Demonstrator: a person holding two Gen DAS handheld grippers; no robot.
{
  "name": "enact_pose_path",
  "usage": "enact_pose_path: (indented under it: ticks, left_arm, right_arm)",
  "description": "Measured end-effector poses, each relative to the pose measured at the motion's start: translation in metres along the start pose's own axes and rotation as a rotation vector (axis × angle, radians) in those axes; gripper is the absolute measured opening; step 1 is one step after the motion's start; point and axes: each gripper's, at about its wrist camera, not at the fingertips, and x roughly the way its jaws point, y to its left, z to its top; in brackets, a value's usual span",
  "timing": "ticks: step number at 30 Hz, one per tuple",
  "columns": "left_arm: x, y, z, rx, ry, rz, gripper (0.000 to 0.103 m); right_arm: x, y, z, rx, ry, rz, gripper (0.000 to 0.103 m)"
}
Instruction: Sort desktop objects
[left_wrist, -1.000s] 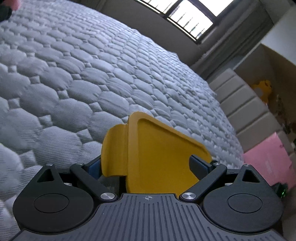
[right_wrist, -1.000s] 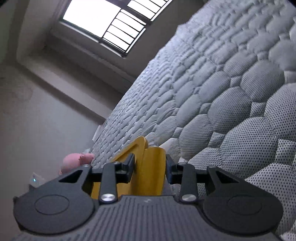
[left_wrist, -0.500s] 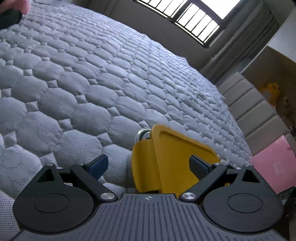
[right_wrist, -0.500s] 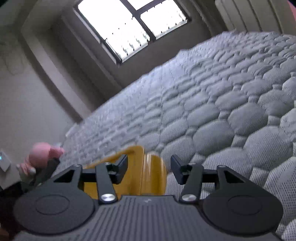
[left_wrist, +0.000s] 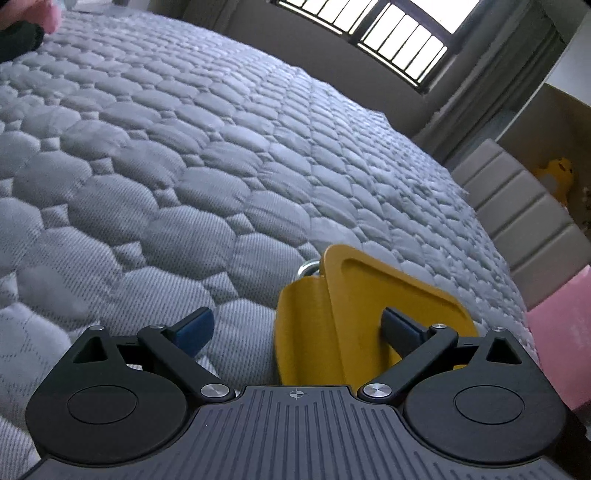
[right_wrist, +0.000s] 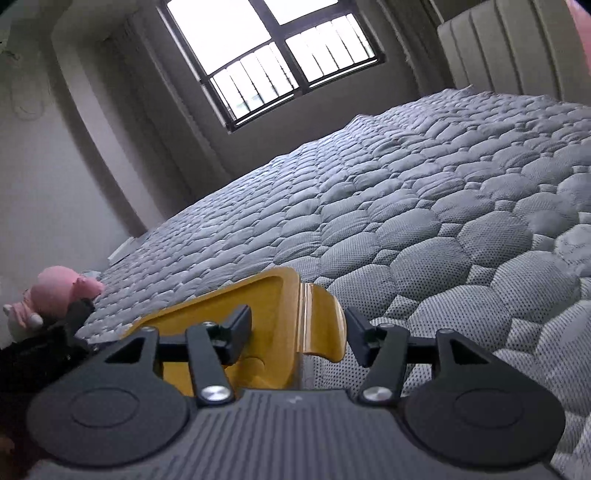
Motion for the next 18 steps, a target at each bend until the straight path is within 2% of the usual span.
enact_pose_path:
  ticks: [5, 8, 10, 13, 14, 16, 17, 18]
  left_arm:
    - [-0.001, -0.003, -0.001, 0.017, -0.027, 0.031, 0.103]
    - [-0.016, -0.004, -0.002, 0.001, -0.087, 0.039, 0.102]
    - [-0.039, -0.006, 0.0, -0.014, -0.15, -0.016, 0.102]
    - [-0.072, -0.011, 0.003, -0.026, -0.161, -0.125, 0.103]
    - [-0.077, -0.013, 0.004, -0.025, -0.122, -0.159, 0.103]
    - [-0.077, -0.018, 0.003, -0.038, -0.048, -0.215, 0.103]
    - [-0.074, -0.021, 0.001, -0.055, -0.018, -0.247, 0.102]
    - [-0.069, -0.024, 0.0, -0.065, 0.015, -0.278, 0.102]
  right_arm:
    - [-0.004, 0.013, -0.011, -0.071, -0.055, -0.029, 0.067]
    - [-0.008, 0.018, -0.015, -0.1, -0.08, -0.037, 0.068]
    - [-0.016, 0.008, -0.006, -0.048, -0.092, 0.005, 0.068]
    - [-0.042, -0.001, 0.006, -0.004, -0.188, 0.047, 0.073]
    - [-0.049, 0.002, 0.008, -0.021, -0.207, 0.056, 0.069]
    - [-0.057, 0.01, 0.01, -0.048, -0.182, 0.109, 0.045]
    - [-0.056, 0.015, 0.01, -0.055, -0.135, 0.148, 0.022]
    - [-0.052, 0.02, 0.01, -0.052, -0.082, 0.178, 0.02]
